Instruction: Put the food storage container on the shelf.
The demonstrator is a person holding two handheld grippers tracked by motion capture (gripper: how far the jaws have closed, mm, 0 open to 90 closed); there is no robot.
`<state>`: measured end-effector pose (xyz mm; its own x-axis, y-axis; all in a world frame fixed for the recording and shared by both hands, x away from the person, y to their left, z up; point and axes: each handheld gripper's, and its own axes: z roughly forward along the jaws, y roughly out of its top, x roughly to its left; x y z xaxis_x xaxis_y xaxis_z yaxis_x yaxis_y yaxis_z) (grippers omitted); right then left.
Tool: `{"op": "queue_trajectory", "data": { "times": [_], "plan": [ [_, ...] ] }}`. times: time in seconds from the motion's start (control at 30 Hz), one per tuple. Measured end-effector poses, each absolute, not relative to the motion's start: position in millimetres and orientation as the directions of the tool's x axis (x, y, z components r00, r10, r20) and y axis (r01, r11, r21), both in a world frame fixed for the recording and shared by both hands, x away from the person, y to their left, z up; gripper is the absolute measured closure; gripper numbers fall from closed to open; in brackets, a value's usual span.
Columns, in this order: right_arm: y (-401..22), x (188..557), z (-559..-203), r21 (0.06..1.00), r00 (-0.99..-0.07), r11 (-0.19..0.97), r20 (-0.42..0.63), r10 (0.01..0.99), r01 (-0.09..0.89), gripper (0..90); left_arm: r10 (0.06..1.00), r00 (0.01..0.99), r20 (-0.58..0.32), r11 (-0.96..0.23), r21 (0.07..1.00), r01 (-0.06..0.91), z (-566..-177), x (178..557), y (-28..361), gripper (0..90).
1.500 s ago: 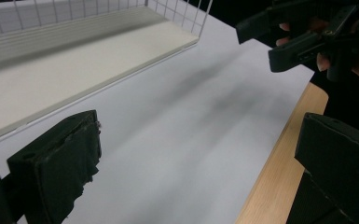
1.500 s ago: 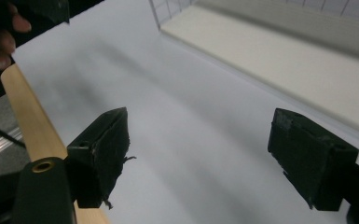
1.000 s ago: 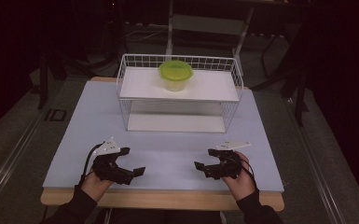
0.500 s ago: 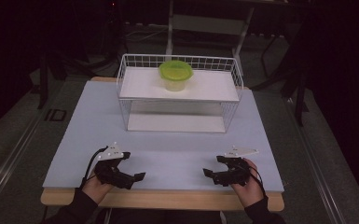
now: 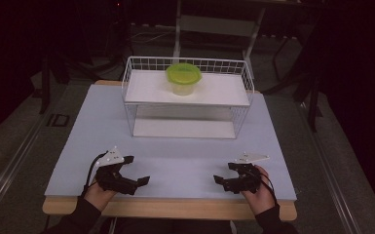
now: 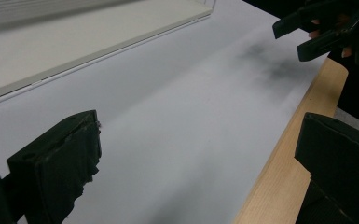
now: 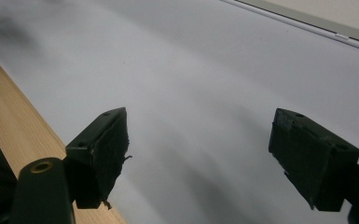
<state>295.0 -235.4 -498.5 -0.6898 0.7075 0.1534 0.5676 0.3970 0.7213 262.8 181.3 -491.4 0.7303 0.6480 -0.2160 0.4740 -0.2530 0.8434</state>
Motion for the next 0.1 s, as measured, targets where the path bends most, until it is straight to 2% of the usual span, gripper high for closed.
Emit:
{"op": "queue_trajectory", "data": {
  "times": [0.1],
  "plan": [
    [-235.3, 295.3, -498.8, 0.721, -0.691, 0.399, 0.152, 0.707, 0.567, 19.7, 0.646, 0.731, -0.218, -0.253, 0.843, 0.474, -491.3, 262.4, 181.4, 1.2]
  ]
}}
